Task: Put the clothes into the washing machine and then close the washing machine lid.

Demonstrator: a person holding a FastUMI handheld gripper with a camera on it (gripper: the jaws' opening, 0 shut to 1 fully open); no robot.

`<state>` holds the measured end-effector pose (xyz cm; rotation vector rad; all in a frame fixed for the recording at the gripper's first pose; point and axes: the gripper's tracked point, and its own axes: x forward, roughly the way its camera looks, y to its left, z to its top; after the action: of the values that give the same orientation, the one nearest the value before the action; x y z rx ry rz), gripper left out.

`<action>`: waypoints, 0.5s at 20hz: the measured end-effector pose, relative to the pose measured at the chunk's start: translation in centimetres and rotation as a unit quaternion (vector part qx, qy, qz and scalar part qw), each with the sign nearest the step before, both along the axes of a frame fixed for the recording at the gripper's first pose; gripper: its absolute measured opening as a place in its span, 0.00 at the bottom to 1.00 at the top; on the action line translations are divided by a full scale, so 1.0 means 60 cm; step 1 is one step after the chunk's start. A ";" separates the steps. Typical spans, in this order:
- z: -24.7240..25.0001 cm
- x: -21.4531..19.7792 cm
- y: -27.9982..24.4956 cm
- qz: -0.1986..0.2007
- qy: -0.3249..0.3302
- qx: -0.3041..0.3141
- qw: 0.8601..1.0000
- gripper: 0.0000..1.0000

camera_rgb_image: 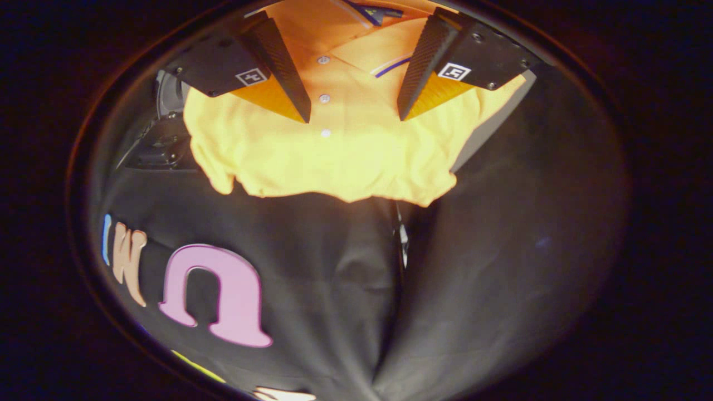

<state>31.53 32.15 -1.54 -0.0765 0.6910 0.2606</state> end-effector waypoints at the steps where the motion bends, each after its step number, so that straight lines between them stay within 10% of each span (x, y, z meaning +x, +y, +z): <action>1: 0.015 0.017 -0.001 -0.014 -0.022 0.022 0.999 0.93; 4: 0.011 0.006 -0.015 -0.024 -0.010 0.030 0.999 0.88; 10: 0.023 -0.015 -0.043 0.021 -0.028 0.041 0.999 0.15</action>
<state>30.60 29.58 -0.19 -0.0205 0.6230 0.3263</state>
